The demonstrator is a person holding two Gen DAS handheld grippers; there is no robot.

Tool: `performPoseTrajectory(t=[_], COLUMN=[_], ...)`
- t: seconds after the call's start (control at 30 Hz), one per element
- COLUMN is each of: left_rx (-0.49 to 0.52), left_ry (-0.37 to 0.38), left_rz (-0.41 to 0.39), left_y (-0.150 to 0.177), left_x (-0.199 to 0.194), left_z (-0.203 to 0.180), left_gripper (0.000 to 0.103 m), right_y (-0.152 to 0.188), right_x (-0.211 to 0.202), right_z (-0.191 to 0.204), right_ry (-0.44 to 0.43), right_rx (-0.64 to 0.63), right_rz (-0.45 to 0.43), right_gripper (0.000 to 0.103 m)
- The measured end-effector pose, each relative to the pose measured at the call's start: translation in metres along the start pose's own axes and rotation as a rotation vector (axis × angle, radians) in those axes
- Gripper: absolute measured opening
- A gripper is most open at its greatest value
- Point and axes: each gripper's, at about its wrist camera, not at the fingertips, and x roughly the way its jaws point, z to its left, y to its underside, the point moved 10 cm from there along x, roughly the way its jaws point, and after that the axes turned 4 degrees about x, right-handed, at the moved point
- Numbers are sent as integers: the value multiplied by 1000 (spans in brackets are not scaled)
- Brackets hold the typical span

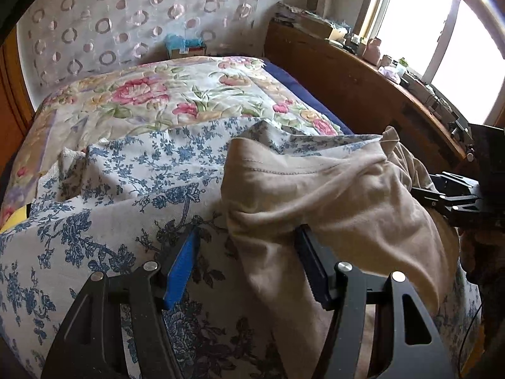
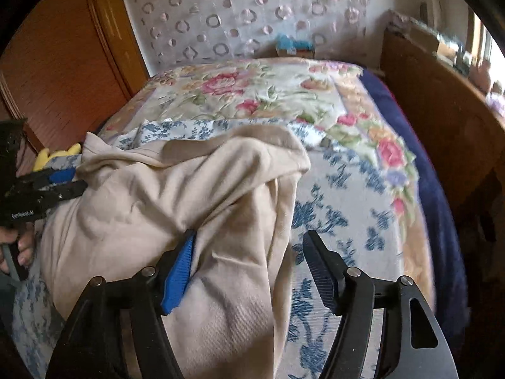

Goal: Fold small clothes
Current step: 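Grasp the folded shirt bundle with the left tool while the right tool grasps it too, then carry the folded shirt with both tools beside the yellow plush and open them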

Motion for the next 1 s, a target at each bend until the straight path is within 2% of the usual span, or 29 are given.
performPoseTrajectory(t=[0.07,0.1,0.17,0.23,0.37,0.4,0.43,0.5,0.6,0.67,0.8,1.0], left_rx=[2,5,17,23,16,9,5,1,17,14,24,-23], left_ry=[10,20,26,36,64,68,78,87,80,88,55,-8], left_rz=[3,4,6,9,14,16,19,8,-46,-99,-207,-320], left_y=[1,1,1,0,-4,-5,-5,-6,-10,-13,-14,-1], left_x=[-1,0,1,3,8,8,8,4,-17,-41,-93,-159], left_z=[-3,-5,-9,-12,-17,-16,-17,-17,-23,-27,-29,1], left_gripper=[62,55,50,41,29,20,14,9,8,8,8,8], right_y=[-11,-12,-11,-9,-7,-6,-6,-6,-10,-14,-29,-47], right_x=[8,9,9,10,19,22,24,27,20,7,-26,-55], right_z=[7,11,18,22,20,17,17,14,13,17,35,75], right_ry=[-4,-12,-11,-23,-71,-89,-112,-135,-133,-128,-133,-167], right_rx=[-14,-24,-51,-68,-86,-87,-85,-91,-119,-144,-209,-317], right_rz=[-1,0,4,2,6,11,15,13,-18,-61,-149,-234], right_gripper=[70,70,70,64,41,32,29,21,18,17,17,17])
